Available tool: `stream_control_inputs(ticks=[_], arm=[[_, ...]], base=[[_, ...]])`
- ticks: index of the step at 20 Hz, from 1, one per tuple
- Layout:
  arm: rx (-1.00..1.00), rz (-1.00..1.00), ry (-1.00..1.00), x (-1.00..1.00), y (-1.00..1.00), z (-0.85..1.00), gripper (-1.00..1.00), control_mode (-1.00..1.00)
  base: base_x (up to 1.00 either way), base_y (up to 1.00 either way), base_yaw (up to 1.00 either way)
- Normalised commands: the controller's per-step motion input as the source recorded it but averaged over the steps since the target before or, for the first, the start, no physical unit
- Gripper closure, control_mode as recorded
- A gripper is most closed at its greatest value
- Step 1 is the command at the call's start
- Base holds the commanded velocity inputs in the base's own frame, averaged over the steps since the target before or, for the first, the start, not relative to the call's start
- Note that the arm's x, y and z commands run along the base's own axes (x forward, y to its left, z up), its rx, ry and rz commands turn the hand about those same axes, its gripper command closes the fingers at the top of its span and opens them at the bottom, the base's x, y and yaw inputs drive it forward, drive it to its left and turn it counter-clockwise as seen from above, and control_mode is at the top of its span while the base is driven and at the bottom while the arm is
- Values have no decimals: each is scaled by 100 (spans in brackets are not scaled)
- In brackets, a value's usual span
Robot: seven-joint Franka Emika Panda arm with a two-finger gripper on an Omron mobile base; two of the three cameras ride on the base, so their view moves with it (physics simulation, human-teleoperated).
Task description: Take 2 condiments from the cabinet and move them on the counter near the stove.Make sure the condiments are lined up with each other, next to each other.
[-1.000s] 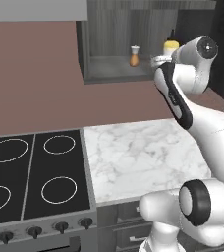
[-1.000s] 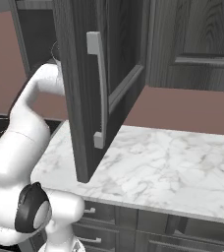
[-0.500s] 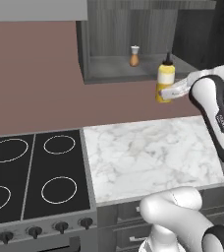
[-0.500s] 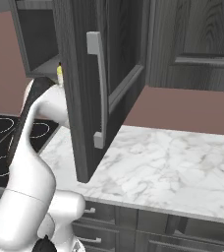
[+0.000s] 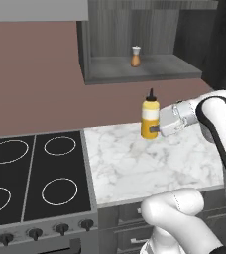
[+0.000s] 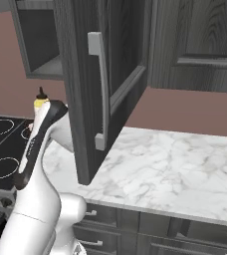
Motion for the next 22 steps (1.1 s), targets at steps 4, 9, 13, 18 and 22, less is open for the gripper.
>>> stream_control_inputs(ticks=[4, 9, 13, 18, 22], arm=[[0, 34, 7, 2, 85, -73, 100, -100], [0, 21, 2, 26, 32, -45, 100, -100], [0, 14, 0, 36, 4, -42, 100, -100], [0, 13, 0, 39, 13, -46, 100, -100], [0, 13, 0, 40, 18, -44, 100, -100]], base=[[0, 0, 0], [0, 0, 0], [0, 0, 0], [0, 0, 0], [0, 0, 0]])
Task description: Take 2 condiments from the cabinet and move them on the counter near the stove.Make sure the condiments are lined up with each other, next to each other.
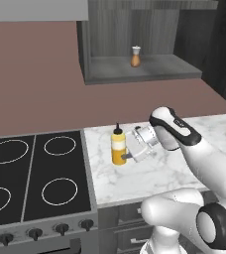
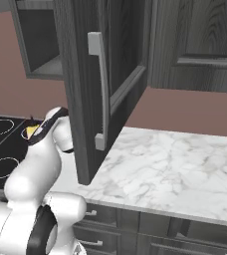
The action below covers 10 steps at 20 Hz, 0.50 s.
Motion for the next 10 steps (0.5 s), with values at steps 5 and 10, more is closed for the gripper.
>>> stream_control_inputs(ticks=[5, 10], arm=[[1, 13, 0, 34, 6, -32, 100, -100], [0, 8, -1, 29, 0, -28, 100, -100]], base=[[0, 0, 0], [0, 0, 0]])
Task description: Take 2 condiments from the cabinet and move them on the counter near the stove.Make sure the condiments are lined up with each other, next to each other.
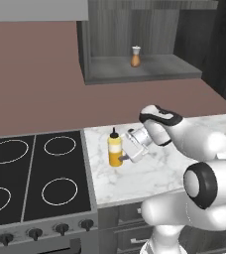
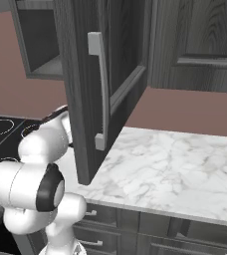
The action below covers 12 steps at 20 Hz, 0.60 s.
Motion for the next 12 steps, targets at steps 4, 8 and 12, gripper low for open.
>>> stream_control_inputs(ticks=[4, 8, 12], arm=[[0, 4, -5, 15, 8, -28, 100, -100], [0, 1, -7, 6, 14, -27, 100, -100], [2, 0, -6, 1, 11, -16, 100, -100]], base=[[0, 0, 0], [0, 0, 0], [0, 0, 0]])
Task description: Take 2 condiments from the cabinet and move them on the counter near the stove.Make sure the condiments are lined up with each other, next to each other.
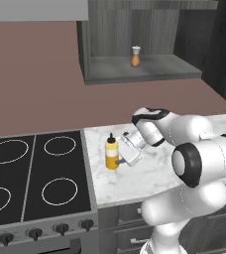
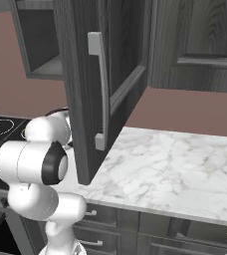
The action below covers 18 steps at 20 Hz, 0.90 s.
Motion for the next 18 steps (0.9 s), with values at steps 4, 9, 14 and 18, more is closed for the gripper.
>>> stream_control_inputs(ticks=[4, 9, 14, 18], arm=[[6, 0, -6, 0, 6, -2, 100, -100], [6, 0, -6, 0, 11, -6, 100, -100], [1, 0, 0, 1, 4, -12, 100, -100], [0, 0, 0, 1, 0, 0, 100, -100]], base=[[0, 0, 0], [0, 0, 0], [0, 0, 0], [0, 0, 0]])
